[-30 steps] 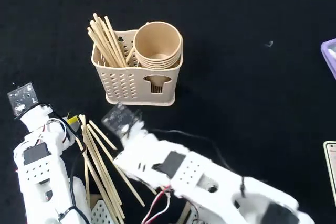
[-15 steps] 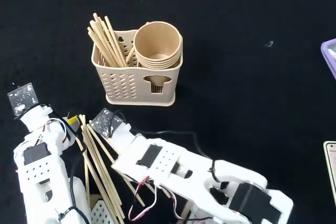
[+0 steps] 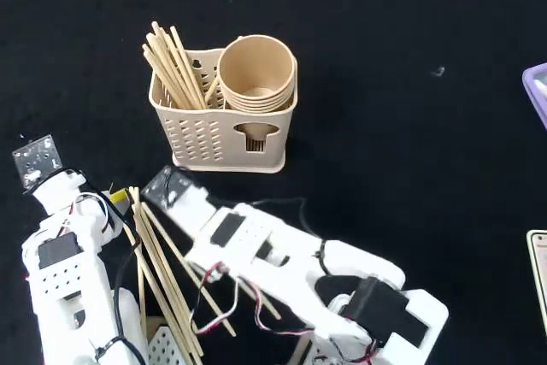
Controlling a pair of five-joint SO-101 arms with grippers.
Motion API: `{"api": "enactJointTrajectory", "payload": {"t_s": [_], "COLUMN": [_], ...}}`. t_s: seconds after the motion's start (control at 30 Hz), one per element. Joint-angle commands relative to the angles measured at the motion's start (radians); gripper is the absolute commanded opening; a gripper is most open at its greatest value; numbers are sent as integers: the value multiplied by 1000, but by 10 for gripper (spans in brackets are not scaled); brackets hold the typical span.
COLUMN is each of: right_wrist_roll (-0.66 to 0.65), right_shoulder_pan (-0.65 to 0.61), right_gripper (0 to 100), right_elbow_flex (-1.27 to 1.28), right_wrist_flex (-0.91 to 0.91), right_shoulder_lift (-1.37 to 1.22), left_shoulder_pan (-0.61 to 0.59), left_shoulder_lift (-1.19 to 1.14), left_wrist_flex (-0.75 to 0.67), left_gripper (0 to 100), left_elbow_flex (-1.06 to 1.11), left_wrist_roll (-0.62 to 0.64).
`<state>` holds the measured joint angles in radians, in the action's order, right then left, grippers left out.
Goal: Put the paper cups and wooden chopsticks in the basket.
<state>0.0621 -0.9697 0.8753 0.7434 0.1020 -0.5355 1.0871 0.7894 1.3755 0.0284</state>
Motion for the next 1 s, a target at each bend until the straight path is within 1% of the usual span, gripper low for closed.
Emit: {"api": "enactJointTrajectory", "payload": {"t_s": [0.0, 0.07, 0.17, 0.3, 0.4, 0.6, 0.8, 0.97], "right_wrist_roll": [-12, -12, -25, -124, -169, -187, -187, -187], "right_shoulder_pan": [71, 109, 149, 161, 161, 160, 160, 153], "right_gripper": [34, 8, 10, 10, 10, 10, 10, 10], "right_elbow_flex": [-30, -31, -33, -28, -4, 90, 114, 81], "right_wrist_flex": [26, 43, 80, 184, 250, 221, 229, 222], "right_shoulder_lift": [-12, -12, 5, 111, 220, 380, 515, 746], "left_shoulder_pan": [1, 1, 1, 1, 1, 1, 1, 1], "left_shoulder_lift": [14, 14, 14, 14, 14, 14, 14, 14], "left_wrist_flex": [-14, -14, -14, -14, -14, -14, -14, -15], "left_gripper": [292, 292, 292, 292, 292, 292, 292, 292], "left_elbow_flex": [-10, -10, -12, -12, -12, -12, -13, -13], "left_wrist_roll": [0, 0, 0, 0, 0, 0, 0, 2]}}
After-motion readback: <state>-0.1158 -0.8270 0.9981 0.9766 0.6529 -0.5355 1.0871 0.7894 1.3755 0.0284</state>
